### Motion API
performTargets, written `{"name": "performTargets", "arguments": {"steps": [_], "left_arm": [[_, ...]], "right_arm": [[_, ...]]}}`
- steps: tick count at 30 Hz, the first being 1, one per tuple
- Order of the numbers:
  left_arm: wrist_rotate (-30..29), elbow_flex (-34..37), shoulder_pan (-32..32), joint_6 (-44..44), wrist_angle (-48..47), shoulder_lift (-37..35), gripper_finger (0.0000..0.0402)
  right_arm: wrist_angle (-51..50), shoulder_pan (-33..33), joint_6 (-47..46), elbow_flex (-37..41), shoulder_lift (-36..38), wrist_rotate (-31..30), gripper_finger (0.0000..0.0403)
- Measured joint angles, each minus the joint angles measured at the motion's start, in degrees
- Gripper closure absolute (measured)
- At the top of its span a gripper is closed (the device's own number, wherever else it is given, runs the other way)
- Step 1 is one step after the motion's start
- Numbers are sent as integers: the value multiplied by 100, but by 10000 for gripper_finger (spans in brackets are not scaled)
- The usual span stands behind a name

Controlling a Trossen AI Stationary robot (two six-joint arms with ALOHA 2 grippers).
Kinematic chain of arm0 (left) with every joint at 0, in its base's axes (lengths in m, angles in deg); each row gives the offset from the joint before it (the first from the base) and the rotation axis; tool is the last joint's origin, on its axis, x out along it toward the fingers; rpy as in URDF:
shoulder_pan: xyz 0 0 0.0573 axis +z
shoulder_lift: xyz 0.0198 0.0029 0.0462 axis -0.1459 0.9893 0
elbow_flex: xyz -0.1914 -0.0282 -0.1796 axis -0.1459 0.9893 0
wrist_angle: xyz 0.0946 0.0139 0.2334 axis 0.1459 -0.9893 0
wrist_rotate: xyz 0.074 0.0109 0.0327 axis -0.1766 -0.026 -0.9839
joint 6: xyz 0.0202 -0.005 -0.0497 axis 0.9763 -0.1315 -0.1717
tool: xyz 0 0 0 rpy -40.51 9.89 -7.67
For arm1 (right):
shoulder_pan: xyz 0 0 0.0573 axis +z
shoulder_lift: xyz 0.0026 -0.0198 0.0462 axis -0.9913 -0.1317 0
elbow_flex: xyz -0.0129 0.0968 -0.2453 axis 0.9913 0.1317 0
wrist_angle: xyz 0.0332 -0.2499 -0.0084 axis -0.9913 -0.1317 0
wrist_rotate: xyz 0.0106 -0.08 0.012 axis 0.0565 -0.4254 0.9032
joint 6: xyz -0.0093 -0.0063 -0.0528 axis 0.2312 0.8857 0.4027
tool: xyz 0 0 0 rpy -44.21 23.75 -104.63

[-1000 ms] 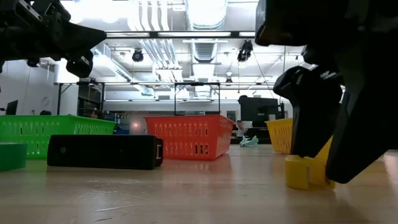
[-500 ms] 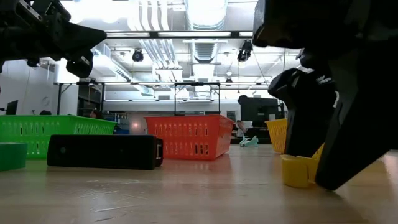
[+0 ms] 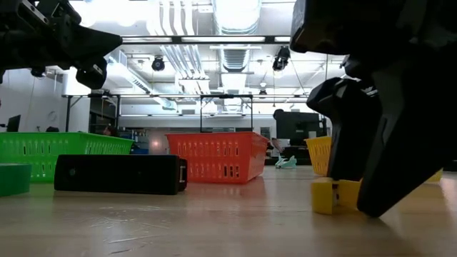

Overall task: Pick and place Stapler, Stapler remover, tape
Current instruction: Put the yellow stapler into the orange bin

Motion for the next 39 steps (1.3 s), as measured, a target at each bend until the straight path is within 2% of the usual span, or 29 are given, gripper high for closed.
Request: {"name": "performTargets", "arguments": {"steps": [13,27,34,39], "left_arm": [[2,1,0,0,-1,0,385],[2,2,0,0,-39,-1,385],[2,1,1,0,-90,-1,385],[2,1,-1,0,-88,-2,385]], "right_arm": [[-100,-275,621,-340,105,-370,231],[-161,-1223,1855,-609,712,-1353,228],[-155,-1941,1877,-571,667,-1304,225],[-136,-2226,1738,-479,658,-851,224]]}}
